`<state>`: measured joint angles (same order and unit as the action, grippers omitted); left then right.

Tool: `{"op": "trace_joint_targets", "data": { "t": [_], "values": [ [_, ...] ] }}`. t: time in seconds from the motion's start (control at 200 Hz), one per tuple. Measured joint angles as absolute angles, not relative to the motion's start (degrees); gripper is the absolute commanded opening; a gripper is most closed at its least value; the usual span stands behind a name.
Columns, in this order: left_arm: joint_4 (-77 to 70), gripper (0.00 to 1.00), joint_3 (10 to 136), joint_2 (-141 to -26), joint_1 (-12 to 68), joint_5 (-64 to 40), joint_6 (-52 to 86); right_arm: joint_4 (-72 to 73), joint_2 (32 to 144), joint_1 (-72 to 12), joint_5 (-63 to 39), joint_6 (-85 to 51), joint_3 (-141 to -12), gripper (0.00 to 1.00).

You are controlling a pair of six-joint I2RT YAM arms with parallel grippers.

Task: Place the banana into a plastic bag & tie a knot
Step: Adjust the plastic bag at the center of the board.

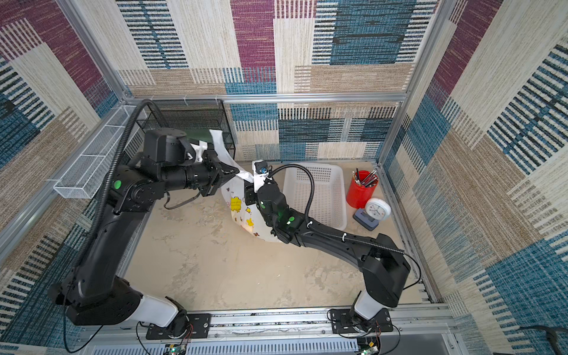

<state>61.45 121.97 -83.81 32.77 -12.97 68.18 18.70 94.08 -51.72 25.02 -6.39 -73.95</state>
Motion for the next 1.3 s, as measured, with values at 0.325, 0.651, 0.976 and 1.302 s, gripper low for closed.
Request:
{"op": "trace_joint_targets", "data": {
  "t": [0.325, 0.651, 0.976, 1.302],
  "values": [
    [61.5, 0.0, 120.0, -78.3, 32.8, -5.3, 67.4, 19.5, 101.0, -47.9, 1.2, -0.4, -85.3, 0.21],
    [61.6, 0.0, 121.6, -78.6, 32.9, -2.9, 66.6, 8.4, 103.9, -44.2, -30.9, 9.1, -92.2, 0.0],
    [61.5, 0.0, 115.9, -80.8, 32.9, -5.2, 66.4, -4.6, 101.9, -39.5, -47.2, 18.1, -86.5, 0.06],
    [57.0, 0.0, 96.3, -74.1, 24.6, -9.5, 66.2, -5.0, 97.4, -37.9, -43.5, 16.9, -73.8, 0.62]
  ]
}}
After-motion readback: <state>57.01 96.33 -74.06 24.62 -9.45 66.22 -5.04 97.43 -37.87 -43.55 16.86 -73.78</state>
